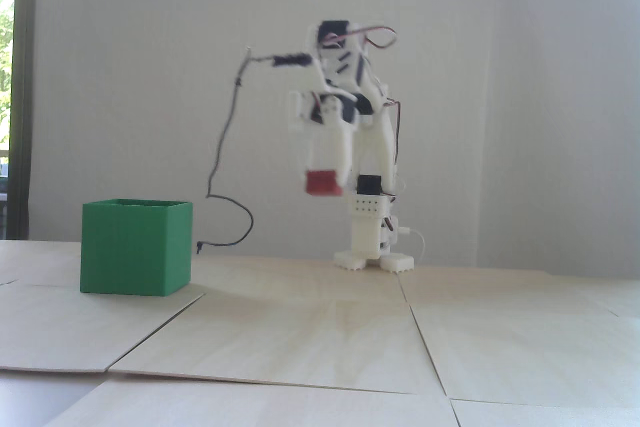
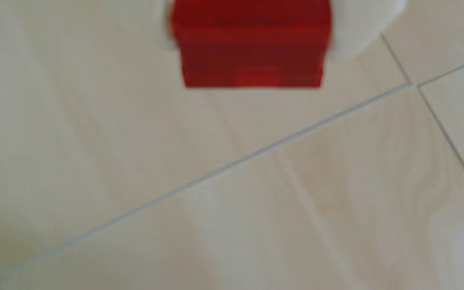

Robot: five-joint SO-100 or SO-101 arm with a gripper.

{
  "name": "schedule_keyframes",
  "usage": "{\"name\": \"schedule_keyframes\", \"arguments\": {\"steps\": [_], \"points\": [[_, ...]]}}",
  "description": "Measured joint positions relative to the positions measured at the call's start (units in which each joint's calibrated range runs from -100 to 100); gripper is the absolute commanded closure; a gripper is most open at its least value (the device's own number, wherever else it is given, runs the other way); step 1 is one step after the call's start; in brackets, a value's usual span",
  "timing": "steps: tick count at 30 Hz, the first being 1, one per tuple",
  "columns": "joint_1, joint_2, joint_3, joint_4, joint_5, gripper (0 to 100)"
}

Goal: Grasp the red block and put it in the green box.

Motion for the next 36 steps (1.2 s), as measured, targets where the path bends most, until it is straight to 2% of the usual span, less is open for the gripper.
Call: {"name": "schedule_keyframes", "arguments": {"steps": [3,8,15,22,30,36], "points": [[8.10,-2.16,0.00,-0.67,1.64,98],[19.18,-3.15,0.00,-1.16,8.48,98],[24.99,-3.15,0.00,-5.99,11.97,98],[24.68,-3.07,0.00,-15.31,11.97,98],[23.00,0.25,0.00,-32.86,6.11,98],[23.23,2.16,0.00,-40.18,4.47,98]]}}
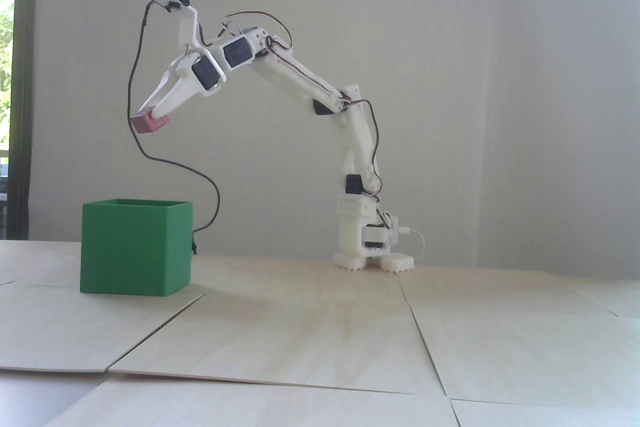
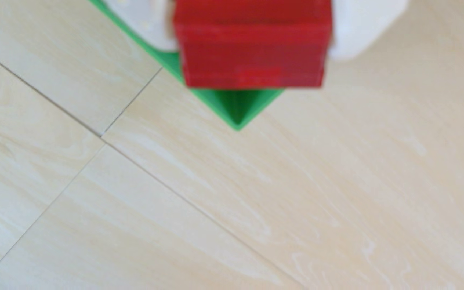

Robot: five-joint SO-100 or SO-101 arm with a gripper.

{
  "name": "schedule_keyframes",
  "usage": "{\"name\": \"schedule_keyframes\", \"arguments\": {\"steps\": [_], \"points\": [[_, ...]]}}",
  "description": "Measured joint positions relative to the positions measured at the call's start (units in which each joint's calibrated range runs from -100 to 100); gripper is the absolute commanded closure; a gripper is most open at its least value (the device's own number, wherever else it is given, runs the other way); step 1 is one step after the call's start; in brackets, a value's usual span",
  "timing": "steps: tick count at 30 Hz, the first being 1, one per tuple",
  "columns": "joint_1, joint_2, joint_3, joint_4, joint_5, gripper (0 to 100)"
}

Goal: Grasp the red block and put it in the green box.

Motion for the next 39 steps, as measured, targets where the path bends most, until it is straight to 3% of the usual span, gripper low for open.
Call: {"name": "schedule_keyframes", "arguments": {"steps": [5,7,8,11,13,17,21,29,33,39], "points": [[0.00,0.00,0.00,0.00,0.00,96],[0.00,0.00,0.00,0.00,0.00,90],[0.00,0.00,0.00,0.00,0.00,81],[0.00,0.00,0.00,0.00,0.00,72],[0.00,0.00,0.00,0.00,0.00,78],[0.00,0.00,0.00,0.00,-0.15,99],[0.00,0.00,0.00,0.00,-0.15,95],[-2.37,0.00,0.00,1.25,-0.15,98],[-5.35,-0.83,0.00,10.07,-0.15,98],[-13.91,-10.46,0.27,31.28,-0.57,98]]}}
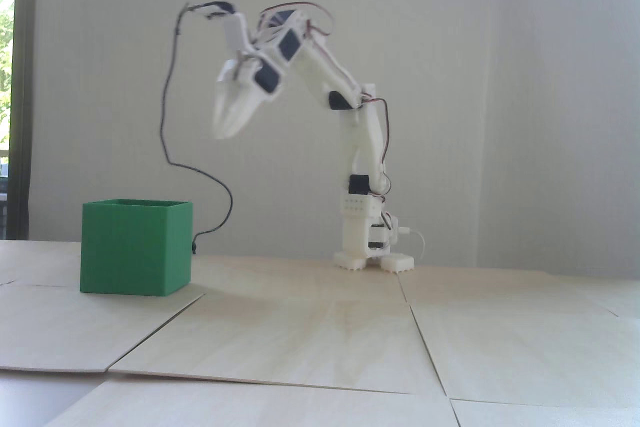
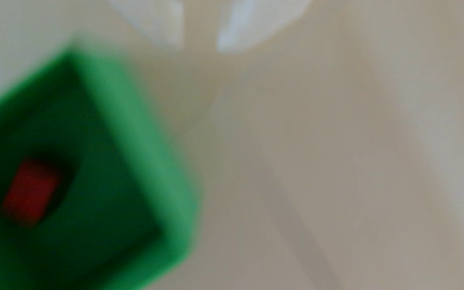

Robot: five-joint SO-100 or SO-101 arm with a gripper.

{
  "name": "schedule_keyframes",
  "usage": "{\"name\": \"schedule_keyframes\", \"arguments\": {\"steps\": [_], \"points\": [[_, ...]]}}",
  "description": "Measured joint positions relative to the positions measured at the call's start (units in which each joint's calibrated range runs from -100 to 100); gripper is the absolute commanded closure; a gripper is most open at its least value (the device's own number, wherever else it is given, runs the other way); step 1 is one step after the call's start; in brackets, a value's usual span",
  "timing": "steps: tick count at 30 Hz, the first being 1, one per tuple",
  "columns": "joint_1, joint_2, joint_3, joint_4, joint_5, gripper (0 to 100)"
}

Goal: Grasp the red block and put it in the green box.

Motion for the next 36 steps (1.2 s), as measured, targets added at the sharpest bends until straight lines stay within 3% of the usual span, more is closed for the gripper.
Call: {"name": "schedule_keyframes", "arguments": {"steps": [5,11,26,32,36], "points": [[-9.78,-14.45,9.49,6.32,-3.60,98],[-18.27,-35.70,38.59,4.91,-4.83,97],[-23.39,-83.44,113.61,-26.12,-4.93,98],[-23.39,-97.72,133.12,-35.11,-4.93,98],[-23.39,-104.19,137.51,-32.95,-4.88,97]]}}
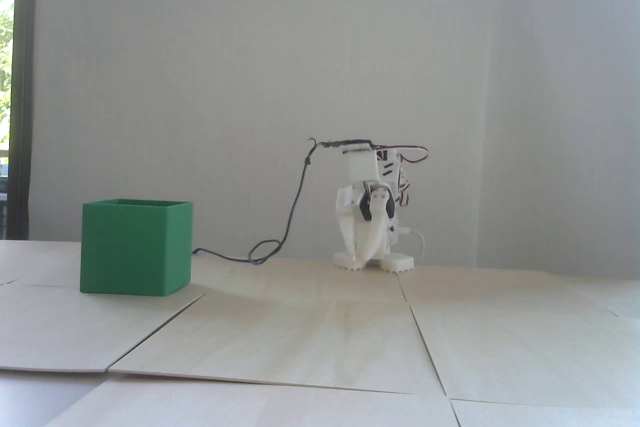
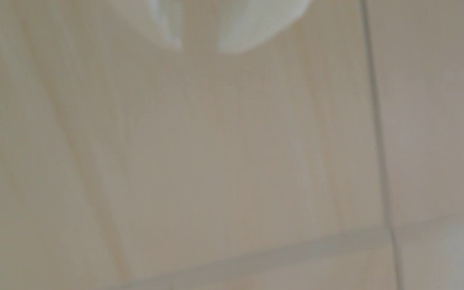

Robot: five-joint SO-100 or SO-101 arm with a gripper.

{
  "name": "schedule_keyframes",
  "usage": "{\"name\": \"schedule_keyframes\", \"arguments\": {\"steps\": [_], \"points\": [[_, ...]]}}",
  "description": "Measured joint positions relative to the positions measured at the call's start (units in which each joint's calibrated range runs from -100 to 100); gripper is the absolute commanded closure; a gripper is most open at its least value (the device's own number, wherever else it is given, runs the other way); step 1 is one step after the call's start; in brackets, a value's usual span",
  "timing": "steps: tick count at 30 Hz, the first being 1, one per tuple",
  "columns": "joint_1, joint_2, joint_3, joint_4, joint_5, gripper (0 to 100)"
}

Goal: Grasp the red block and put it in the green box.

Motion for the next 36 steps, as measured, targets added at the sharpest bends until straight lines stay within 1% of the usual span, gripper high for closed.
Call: {"name": "schedule_keyframes", "arguments": {"steps": [2,7,9,17,36], "points": [[0.00,-0.58,0.09,3.74,0.00,97],[-1.53,-1.25,0.09,18.89,0.00,97],[-2.52,-1.25,0.09,20.63,0.00,97],[-6.88,-1.25,0.09,21.46,0.00,97],[-7.11,-1.25,0.09,21.63,0.00,97]]}}
